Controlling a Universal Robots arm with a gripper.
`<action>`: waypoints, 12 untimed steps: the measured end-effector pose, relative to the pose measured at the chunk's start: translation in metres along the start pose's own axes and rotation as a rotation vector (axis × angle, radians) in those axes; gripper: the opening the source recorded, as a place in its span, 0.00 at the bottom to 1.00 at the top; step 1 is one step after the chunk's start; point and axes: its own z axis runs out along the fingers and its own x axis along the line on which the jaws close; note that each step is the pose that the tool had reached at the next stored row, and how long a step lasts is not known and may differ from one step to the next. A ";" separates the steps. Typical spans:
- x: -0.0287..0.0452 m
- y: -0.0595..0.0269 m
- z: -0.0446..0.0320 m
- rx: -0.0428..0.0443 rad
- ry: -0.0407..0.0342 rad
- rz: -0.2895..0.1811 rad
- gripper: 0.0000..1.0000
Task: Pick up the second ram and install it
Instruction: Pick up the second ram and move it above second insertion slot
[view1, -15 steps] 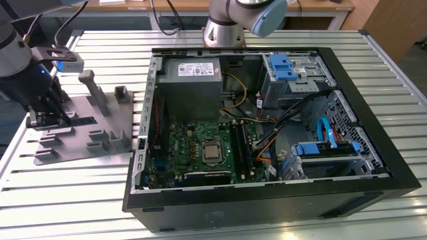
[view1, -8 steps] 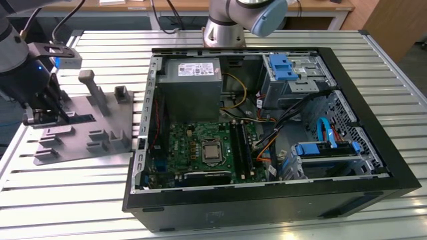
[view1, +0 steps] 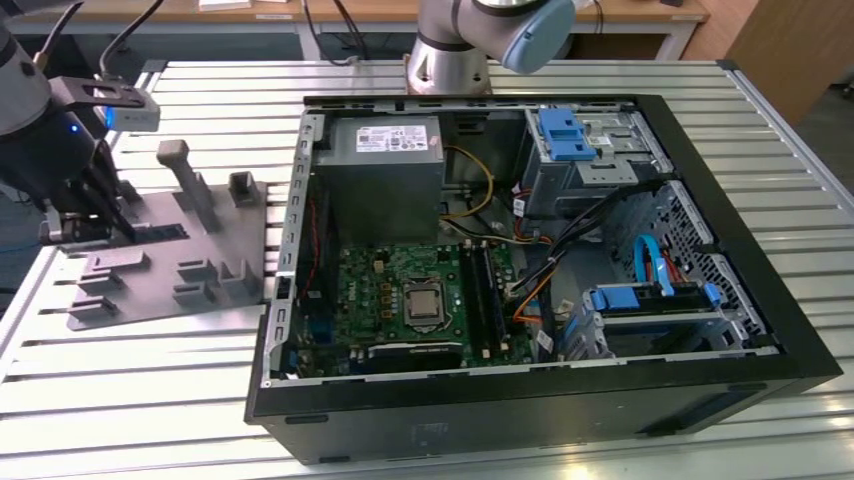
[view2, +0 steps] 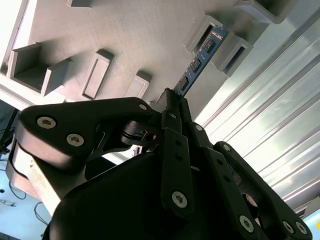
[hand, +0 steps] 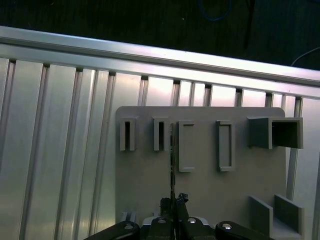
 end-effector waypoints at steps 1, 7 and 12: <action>-0.0001 0.0000 -0.0009 0.0000 -0.0002 0.000 0.14; -0.0005 0.0001 -0.0074 0.0000 -0.0007 0.000 0.14; -0.0008 0.0001 -0.0130 0.0000 -0.0008 0.000 0.14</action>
